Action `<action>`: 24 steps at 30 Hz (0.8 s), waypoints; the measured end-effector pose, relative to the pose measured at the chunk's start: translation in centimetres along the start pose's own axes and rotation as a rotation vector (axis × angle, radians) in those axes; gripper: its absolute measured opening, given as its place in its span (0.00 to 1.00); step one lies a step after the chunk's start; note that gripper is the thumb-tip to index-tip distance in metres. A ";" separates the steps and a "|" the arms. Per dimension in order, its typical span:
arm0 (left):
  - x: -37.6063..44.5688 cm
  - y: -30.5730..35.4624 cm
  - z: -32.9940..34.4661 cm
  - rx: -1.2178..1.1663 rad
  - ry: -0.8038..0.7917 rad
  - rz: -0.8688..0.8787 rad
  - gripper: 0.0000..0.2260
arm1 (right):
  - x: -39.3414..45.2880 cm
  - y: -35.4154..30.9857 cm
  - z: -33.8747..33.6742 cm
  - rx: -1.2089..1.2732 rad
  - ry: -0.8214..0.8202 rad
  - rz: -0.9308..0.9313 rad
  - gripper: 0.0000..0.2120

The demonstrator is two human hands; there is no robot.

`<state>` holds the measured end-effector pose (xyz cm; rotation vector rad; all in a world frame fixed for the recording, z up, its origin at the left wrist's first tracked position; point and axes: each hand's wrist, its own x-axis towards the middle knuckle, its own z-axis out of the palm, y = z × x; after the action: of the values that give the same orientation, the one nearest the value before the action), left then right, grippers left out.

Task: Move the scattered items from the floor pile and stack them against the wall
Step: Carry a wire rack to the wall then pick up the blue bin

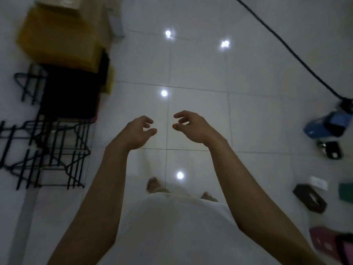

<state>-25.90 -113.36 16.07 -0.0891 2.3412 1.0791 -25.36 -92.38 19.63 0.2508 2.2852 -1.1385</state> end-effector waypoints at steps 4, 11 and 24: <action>1.3 6.8 5.6 0.082 -0.117 0.138 0.17 | -4.9 6.3 -5.1 0.093 0.154 0.110 0.21; -1.6 18.4 19.9 0.174 -0.332 0.401 0.15 | -15.7 18.9 -12.5 0.274 0.420 0.256 0.21; -8.0 30.6 41.5 0.268 -0.651 0.677 0.11 | -31.9 37.2 -19.1 0.523 0.724 0.486 0.22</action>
<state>-8.77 -64.22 19.38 1.0562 1.8943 0.8713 8.08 -51.81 21.66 1.5409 2.2112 -1.5031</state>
